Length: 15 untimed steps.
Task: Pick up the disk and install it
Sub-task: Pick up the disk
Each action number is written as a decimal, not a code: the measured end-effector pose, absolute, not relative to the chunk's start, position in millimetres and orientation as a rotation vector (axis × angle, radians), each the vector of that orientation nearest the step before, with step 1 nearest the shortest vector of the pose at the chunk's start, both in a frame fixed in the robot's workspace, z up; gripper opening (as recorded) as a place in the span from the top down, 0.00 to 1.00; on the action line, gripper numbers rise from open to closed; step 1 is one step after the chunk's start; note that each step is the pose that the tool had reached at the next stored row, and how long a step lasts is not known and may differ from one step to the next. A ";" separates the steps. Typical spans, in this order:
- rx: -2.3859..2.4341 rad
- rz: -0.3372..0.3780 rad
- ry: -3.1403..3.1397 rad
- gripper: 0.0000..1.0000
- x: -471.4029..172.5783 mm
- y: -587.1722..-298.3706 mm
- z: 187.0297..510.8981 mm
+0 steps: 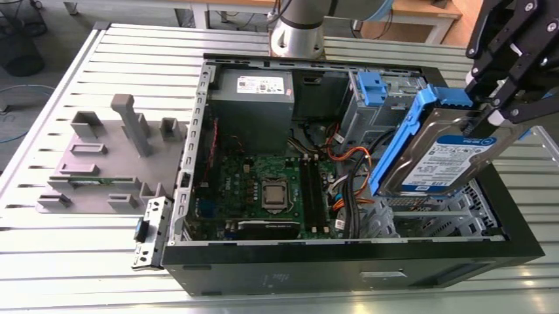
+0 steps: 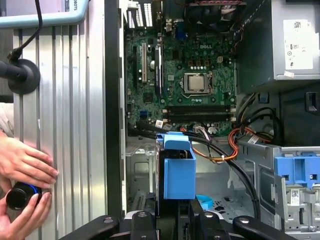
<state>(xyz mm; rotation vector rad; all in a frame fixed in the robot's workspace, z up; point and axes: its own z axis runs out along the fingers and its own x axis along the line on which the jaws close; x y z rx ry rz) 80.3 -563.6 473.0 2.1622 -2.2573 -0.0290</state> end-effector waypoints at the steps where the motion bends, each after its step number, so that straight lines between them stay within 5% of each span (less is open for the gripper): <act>1: 2.162 -0.029 -2.257 0.65 82.4 -563.7 472.5; 15: 2.164 -0.034 -2.259 0.65 95.4 -566.8 462.6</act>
